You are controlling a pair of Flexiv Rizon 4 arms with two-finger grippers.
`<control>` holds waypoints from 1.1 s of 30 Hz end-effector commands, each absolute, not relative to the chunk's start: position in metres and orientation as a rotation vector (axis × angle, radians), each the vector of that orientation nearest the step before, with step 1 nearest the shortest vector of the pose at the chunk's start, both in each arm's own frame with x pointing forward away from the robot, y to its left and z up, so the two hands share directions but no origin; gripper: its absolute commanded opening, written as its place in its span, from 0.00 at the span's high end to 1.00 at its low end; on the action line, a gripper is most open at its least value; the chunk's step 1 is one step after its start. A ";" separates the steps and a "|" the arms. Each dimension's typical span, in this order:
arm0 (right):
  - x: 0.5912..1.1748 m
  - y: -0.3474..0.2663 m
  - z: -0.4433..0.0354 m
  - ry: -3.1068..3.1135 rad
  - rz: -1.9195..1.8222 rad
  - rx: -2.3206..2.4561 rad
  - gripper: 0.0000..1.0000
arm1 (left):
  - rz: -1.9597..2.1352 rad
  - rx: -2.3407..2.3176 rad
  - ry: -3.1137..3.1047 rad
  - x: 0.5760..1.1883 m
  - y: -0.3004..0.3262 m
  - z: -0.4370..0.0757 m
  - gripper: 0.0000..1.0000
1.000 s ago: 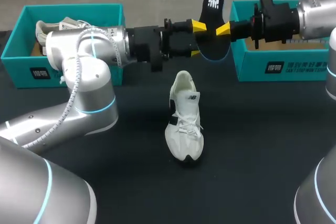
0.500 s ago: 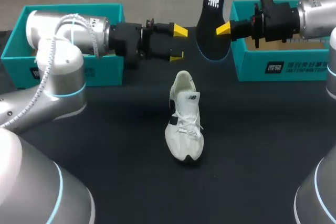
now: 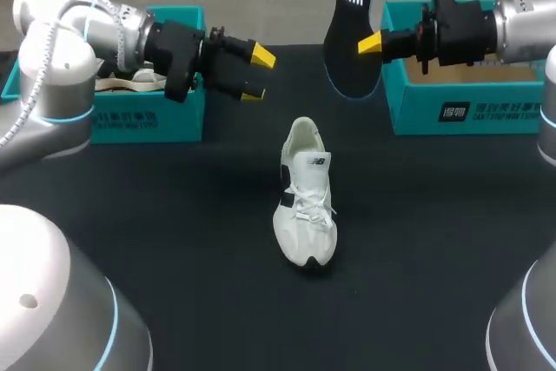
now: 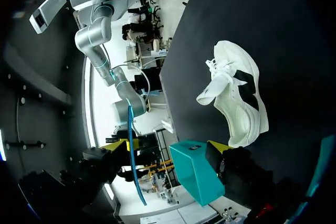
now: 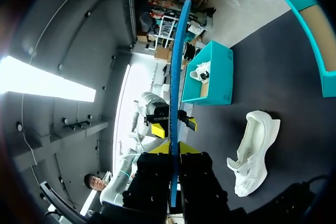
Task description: Take the shoe out of the shoebox, open the shoe tongue, remove and reinsert the insole, then place the shoe into the shoebox
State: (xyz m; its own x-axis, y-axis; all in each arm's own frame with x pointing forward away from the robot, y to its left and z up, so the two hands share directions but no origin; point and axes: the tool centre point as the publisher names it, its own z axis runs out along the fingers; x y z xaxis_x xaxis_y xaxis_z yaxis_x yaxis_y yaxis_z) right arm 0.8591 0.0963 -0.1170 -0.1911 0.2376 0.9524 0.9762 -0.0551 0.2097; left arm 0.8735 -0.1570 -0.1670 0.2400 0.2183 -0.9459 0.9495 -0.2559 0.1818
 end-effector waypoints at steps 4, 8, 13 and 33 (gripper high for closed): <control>0.855 0.096 -0.113 -1.510 -1.313 -1.356 1.00 | -1.138 1.816 1.107 0.880 -0.129 -0.172 0.00; 0.854 0.097 -0.112 -1.513 -1.319 -1.365 1.00 | -1.130 1.850 1.126 0.879 -0.116 -0.177 0.00; 0.853 0.099 -0.112 -1.515 -1.342 -1.364 1.00 | -1.090 1.871 1.162 0.883 -0.100 -0.184 0.00; 0.871 0.127 -0.106 -1.690 -1.562 -1.081 1.00 | -1.027 1.879 1.326 0.887 -0.076 -0.200 0.00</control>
